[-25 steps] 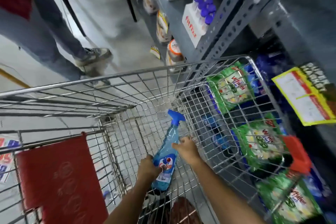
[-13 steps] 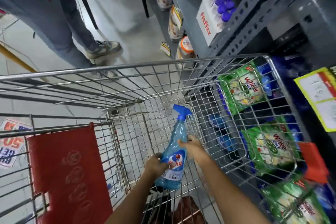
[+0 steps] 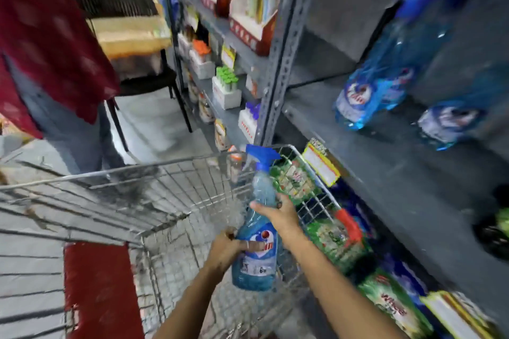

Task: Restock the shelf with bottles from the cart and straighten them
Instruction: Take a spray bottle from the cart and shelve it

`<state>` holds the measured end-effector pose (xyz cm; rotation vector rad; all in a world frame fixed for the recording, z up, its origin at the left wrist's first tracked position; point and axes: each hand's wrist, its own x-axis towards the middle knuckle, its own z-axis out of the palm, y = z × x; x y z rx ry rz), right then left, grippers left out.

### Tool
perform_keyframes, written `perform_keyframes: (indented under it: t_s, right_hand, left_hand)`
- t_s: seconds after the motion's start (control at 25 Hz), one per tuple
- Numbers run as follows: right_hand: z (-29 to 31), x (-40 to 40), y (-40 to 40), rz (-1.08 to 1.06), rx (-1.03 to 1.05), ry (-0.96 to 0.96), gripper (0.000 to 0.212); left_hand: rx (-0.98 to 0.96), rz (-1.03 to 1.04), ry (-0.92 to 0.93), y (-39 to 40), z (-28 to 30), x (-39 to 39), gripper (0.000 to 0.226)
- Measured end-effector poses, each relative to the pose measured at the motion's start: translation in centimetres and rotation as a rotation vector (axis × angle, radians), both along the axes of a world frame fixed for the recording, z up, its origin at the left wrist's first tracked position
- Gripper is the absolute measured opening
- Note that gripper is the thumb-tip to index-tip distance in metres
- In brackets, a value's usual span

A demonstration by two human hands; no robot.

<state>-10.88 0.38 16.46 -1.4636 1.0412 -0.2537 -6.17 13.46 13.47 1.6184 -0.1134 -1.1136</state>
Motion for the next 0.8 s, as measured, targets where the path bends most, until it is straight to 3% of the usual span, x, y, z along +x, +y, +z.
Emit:
perform_keyframes:
  t_s: [0.24,0.4,0.56,0.68,0.8]
  right_hand:
    - [12.3,-7.5,-0.1,-0.139,-0.171,-0.241,0.040]
    - [18.2,-13.1,0.9,-0.211,-0.297,-0.326,0.034]
    - [21.5,-17.6,1.9,-0.246,-0.393,-0.372,0.037]
    - [22.9,-20.0,2.1,-0.291,-0.461,-0.397,0.040]
    - [23.7,-21.5,1.7,-0.325,-0.493,-0.409,0.043]
  left_hand:
    - [-0.260,-0.081,-0.168,-1.5,10.7,-5.3,0.058]
    - [-0.404,-0.135,-0.241,-1.7,16.5,-10.6,0.031]
    - [-0.498,-0.219,-0.274,-1.8,19.5,-14.5,0.046]
    - [-0.536,-0.270,-0.282,-2.4,20.5,-16.1,0.024]
    - [-0.554,-0.316,-0.317,-3.5,20.9,-16.6,0.023]
